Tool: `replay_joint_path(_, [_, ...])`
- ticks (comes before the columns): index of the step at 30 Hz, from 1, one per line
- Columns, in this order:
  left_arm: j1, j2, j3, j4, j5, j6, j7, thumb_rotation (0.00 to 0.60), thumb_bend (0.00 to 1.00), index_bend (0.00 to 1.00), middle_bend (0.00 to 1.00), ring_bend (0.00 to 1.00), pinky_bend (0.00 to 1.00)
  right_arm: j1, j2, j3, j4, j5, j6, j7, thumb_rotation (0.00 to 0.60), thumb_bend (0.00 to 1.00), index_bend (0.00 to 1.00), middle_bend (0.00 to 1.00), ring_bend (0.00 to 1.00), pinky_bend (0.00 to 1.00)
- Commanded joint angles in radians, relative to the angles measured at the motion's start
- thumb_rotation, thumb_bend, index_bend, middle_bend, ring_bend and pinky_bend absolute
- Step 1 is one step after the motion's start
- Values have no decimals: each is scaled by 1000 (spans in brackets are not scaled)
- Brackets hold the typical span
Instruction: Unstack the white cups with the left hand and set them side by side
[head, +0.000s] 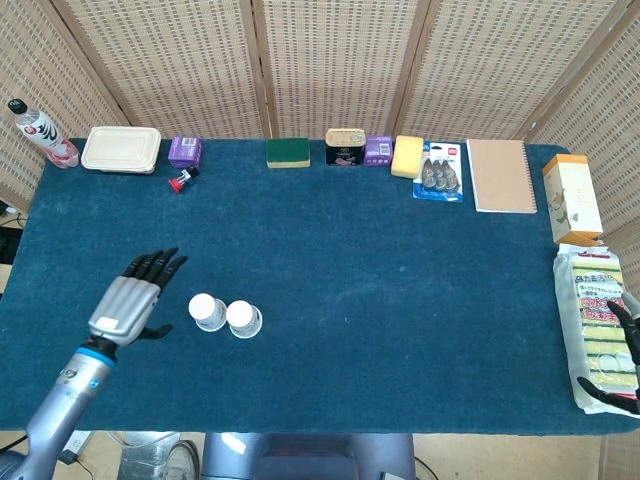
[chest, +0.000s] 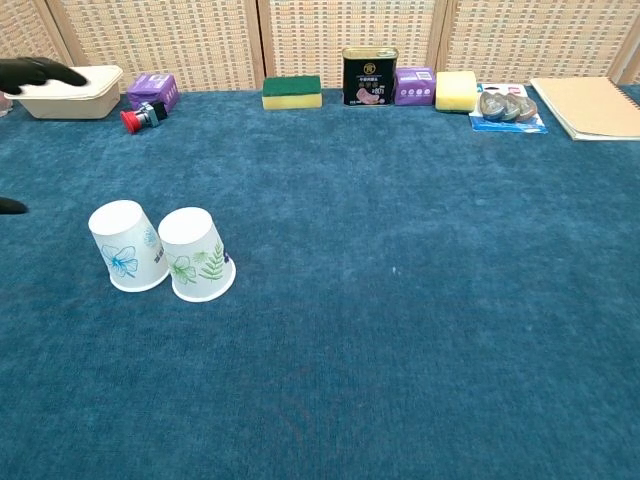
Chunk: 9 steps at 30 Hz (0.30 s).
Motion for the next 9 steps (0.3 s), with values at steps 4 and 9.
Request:
replay_joint_path(4, [219,10,97,172,193,225,-220,600,147,0,0,0,75,-3,0,4,-3,10,3,3,600,0,13,0,0,0])
replay_joint_path(9, [313,-4,102,247,239,330,-314,600,147,0,0,0,75,-4,-2,3,-4,8,4,-8,600,0,13,0,0,0])
